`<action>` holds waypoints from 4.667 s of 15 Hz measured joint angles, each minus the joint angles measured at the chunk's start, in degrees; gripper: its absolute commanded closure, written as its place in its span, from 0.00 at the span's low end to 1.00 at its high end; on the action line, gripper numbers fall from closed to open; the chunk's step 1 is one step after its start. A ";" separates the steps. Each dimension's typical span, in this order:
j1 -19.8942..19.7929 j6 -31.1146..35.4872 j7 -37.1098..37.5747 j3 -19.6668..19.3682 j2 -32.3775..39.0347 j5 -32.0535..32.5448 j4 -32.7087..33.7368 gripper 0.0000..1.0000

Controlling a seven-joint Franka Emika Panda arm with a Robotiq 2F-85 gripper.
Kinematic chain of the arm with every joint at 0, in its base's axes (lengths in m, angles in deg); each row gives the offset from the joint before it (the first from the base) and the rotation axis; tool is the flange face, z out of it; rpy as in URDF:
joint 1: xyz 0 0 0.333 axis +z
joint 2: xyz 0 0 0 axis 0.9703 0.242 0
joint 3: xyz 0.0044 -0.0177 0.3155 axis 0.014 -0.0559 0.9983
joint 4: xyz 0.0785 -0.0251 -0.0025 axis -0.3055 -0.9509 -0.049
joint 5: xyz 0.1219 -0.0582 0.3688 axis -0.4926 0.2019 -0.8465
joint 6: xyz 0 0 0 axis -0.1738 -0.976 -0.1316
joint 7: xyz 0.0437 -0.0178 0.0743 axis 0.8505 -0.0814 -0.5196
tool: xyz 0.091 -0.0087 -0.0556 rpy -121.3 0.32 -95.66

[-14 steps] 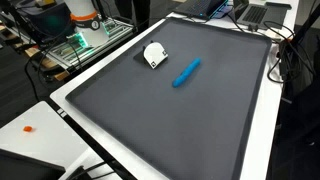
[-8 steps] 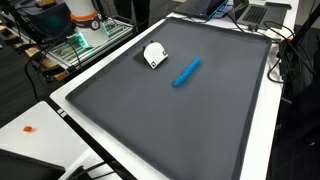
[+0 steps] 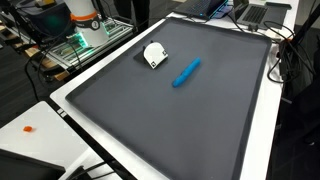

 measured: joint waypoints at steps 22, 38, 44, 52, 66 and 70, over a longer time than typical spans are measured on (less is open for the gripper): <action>-1.01 29.49 35.70 -12.09 28.36 -18.26 3.34 0.00; -0.96 30.81 37.01 -15.40 31.42 -17.83 1.34 0.07; -0.84 30.91 36.99 -15.40 32.90 -17.24 1.34 0.09; -0.82 31.61 37.02 -15.74 33.66 -14.07 1.35 0.44; -0.34 35.68 37.63 -15.75 34.27 -12.60 2.84 0.98; -0.33 36.54 38.31 -15.87 34.31 -13.34 2.82 0.98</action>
